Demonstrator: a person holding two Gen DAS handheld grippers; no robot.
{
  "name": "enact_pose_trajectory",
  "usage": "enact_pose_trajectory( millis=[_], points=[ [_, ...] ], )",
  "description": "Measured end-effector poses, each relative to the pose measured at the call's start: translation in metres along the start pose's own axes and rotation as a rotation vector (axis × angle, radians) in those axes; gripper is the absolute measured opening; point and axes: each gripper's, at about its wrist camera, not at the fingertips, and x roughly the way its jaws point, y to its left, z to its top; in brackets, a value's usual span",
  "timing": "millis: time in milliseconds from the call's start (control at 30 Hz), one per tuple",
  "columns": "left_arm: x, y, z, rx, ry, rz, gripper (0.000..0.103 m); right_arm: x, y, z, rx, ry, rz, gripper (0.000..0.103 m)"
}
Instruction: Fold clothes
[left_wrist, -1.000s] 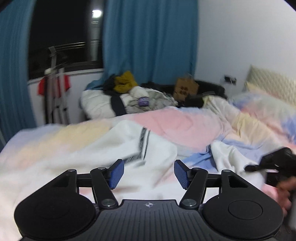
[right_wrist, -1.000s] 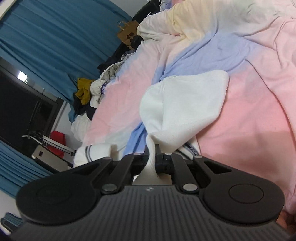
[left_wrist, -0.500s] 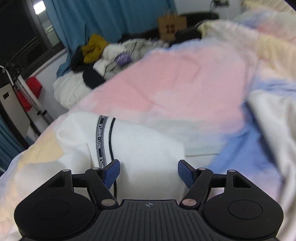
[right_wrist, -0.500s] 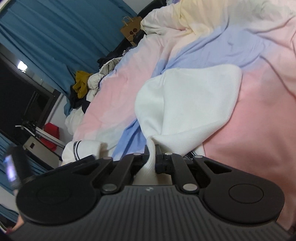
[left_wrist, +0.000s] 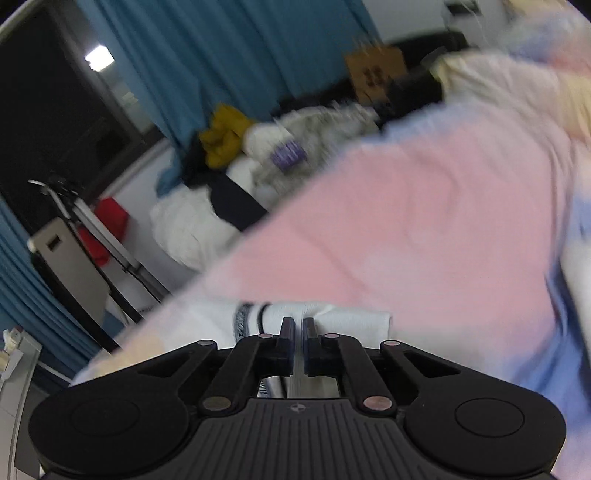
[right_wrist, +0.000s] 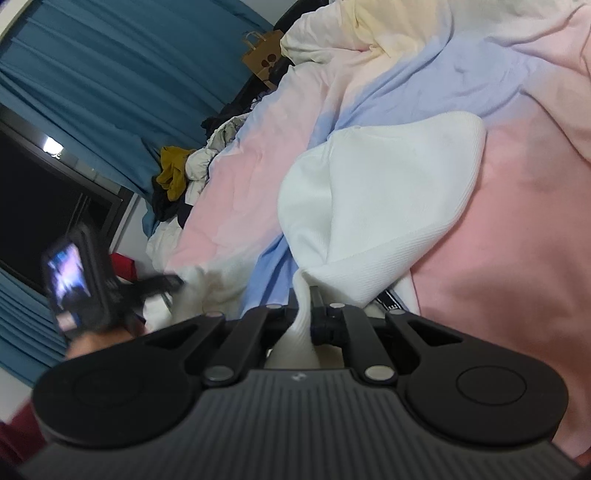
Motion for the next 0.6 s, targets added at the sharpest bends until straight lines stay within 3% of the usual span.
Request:
enact_pose_trajectory(
  millis=[133, 267, 433, 567, 600],
  points=[
    [0.003, 0.023, 0.047, -0.085, -0.097, 0.069, 0.004, 0.002, 0.001, 0.002, 0.002, -0.002, 0.000, 0.008],
    [0.030, 0.019, 0.069, -0.146, -0.105, 0.044, 0.005, 0.004, 0.000, 0.004, 0.007, 0.000, 0.003, 0.008],
    [0.092, -0.019, 0.026, -0.143, -0.003, -0.016, 0.007, 0.007, -0.003, 0.005, -0.003, -0.004, 0.003, 0.008],
    [0.093, -0.020, 0.010, -0.173, 0.001, -0.050, 0.014, 0.017, -0.012, 0.006, 0.026, 0.014, 0.010, 0.007],
    [0.092, -0.019, 0.007, -0.182, -0.001, -0.058, 0.019, 0.019, -0.012, 0.006, 0.028, 0.017, 0.009, 0.007]
  ],
)
